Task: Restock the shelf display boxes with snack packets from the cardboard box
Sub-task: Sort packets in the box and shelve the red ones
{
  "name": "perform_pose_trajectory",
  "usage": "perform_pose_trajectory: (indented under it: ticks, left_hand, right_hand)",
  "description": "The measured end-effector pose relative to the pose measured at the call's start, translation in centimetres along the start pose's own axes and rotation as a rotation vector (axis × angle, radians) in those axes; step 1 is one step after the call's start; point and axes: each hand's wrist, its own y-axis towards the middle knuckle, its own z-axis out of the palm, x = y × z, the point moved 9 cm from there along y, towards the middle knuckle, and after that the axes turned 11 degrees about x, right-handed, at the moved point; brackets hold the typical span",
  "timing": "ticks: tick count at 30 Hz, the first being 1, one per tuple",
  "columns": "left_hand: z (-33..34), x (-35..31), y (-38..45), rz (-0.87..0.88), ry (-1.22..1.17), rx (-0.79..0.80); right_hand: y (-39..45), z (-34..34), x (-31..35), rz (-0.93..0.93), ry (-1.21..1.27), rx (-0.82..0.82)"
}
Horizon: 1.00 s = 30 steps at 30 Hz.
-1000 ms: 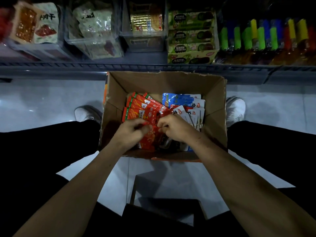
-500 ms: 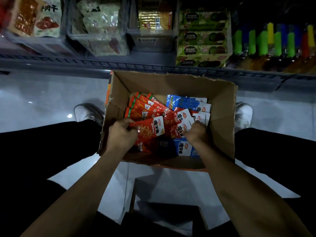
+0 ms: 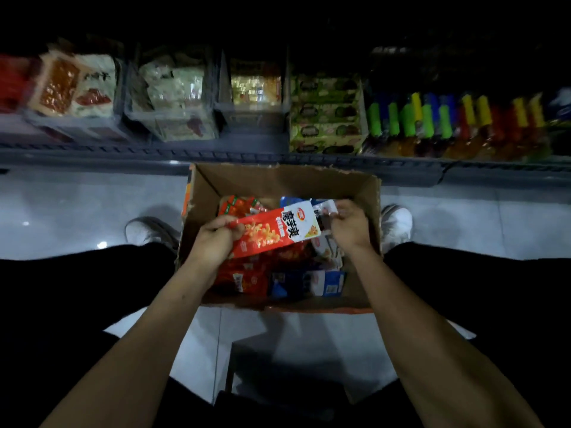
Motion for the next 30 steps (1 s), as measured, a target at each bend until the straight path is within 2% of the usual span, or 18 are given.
perform_pose_trajectory:
  ticks: [3,7,14,19,22,25,28,30]
  left_hand:
    - [0.6,-1.5,-1.0,0.033,-0.051,0.018]
    - [2.0,-2.8,-2.2,0.073,-0.227,0.003]
    - [2.3,-5.3,-4.4,0.282,-0.031,-0.053]
    - [2.6,-7.8,-7.3,0.371,0.043,-0.072]
    - [3.1,-8.7,-9.2,0.354,-0.078,0.061]
    - [3.3,-9.3,-10.4,0.317,-0.068,0.177]
    - [2.2,-9.9,-11.0,0.352,-0.017,0.071]
    - [1.8,-10.7,-11.6,0.429,0.108,-0.033]
  right_hand:
    - [-2.1,-1.1,3.1,-0.013,0.251,0.088]
    - [-5.7,-1.2,6.5,-0.087,0.37,0.191]
    - [-8.5,-2.0,7.8,-0.096,0.608,0.185]
    - [-10.5,-1.6,10.6,-0.224,0.46,0.192]
    - [-11.2,-2.1,11.6,-0.263,0.42,0.164]
    - [-12.2,-2.0,12.7,-0.313,0.312,0.149]
    - [-13.1,-1.7,13.8,-0.375,0.229,0.073]
    - [-13.4,-1.5,14.8,-0.437,0.117,-0.002]
